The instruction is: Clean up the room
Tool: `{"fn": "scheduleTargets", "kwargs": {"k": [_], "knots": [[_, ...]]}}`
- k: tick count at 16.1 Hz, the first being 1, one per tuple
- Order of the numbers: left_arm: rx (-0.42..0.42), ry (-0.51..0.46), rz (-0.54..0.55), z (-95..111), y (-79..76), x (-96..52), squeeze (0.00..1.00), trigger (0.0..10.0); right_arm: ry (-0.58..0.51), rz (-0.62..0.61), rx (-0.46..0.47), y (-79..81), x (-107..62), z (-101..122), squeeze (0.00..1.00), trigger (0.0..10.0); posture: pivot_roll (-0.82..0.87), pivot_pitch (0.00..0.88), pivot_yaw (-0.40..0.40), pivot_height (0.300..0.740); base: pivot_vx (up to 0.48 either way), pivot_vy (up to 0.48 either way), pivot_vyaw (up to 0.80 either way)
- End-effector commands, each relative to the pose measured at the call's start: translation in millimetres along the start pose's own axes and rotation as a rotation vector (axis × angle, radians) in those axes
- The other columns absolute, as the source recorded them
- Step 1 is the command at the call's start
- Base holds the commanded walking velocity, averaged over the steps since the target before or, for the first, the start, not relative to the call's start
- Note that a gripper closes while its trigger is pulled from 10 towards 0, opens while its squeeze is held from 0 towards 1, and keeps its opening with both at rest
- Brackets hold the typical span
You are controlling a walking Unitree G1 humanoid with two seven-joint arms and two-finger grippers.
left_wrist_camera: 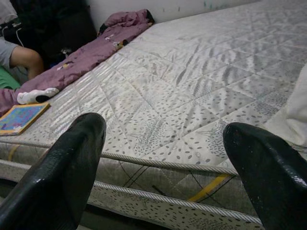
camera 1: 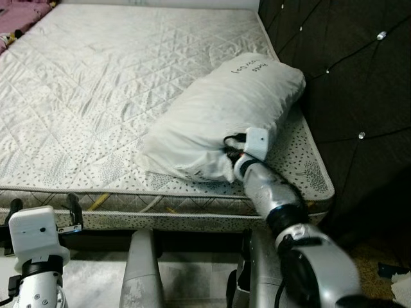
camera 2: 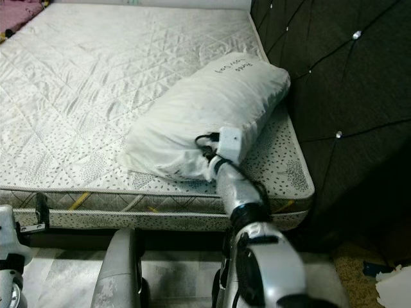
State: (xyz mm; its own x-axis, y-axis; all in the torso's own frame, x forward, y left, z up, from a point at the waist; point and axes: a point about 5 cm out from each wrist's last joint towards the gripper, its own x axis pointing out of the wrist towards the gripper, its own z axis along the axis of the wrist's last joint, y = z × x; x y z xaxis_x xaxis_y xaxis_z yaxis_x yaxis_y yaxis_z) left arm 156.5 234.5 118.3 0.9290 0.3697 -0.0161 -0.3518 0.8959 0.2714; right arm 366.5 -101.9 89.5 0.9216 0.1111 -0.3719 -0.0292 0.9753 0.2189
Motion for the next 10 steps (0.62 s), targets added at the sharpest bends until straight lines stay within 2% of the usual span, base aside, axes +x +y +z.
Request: {"fn": "scheduleTargets", "kwargs": {"k": [1, 3, 5, 6, 7, 8, 9, 10], "knots": [[0.013, 0.017, -0.014, -4, -1.5, 0.2, 0.0, 10.0, -0.157, -0.072, 0.027, -17.2, 1.8, 44, 0.0, 0.0, 0.18, 0.0, -0.009, 0.558, 0.0, 0.0, 0.0], [0.009, -0.053, 0.017, 6, 2.3, 4.8, 0.0, 10.0, -0.202, -0.101, 0.069, -27.6, 2.6, 62, 0.0, 0.0, 0.18, 0.0, -0.012, 0.558, 0.0, 0.0, 0.0], [0.036, -0.069, 0.033, 9, 2.5, 10.3, 0.0, 10.0, -0.254, -0.166, 0.077, -55.8, -1.0, 86, 0.0, 0.0, 0.19, 0.0, -0.016, 0.558, 0.0, 0.0, 0.0], [0.035, -0.069, 0.031, 9, 2.4, 10.9, 0.0, 10.0, -0.267, -0.184, 0.077, -62.8, -2.5, 92, 0.0, 0.0, 0.18, 0.0, -0.016, 0.558, 0.0, 0.0, 0.0], [0.036, -0.067, 0.028, 8, 1.8, 12.1, 0.0, 10.0, -0.312, -0.248, 0.079, -85.6, -9.1, 111, 0.0, 0.0, 0.17, 0.0, -0.016, 0.558, 0.0, 0.0, 0.0], [0.033, -0.066, 0.027, 7, 0.6, 13.2, 0.0, 10.0, -0.353, -0.284, 0.078, -98.9, -15.0, 127, 0.0, 0.0, 0.17, 0.0, -0.016, 0.558, 0.0, 0.0, 0.0], [0.03, -0.068, 0.025, 7, -2.6, 15.0, 0.0, 10.0, -0.399, -0.315, 0.087, -110.1, -21.5, 142, 0.0, 0.0, 0.17, 0.0, -0.016, 0.558, 0.0, 0.0, 0.0], [0.029, -0.068, 0.025, 7, -3.9, 15.6, 0.0, 10.0, -0.413, -0.324, 0.091, -113.4, -23.6, 147, 0.0, 0.0, 0.17, 0.0, -0.016, 0.558, 0.0, 0.0, 0.0]]}}
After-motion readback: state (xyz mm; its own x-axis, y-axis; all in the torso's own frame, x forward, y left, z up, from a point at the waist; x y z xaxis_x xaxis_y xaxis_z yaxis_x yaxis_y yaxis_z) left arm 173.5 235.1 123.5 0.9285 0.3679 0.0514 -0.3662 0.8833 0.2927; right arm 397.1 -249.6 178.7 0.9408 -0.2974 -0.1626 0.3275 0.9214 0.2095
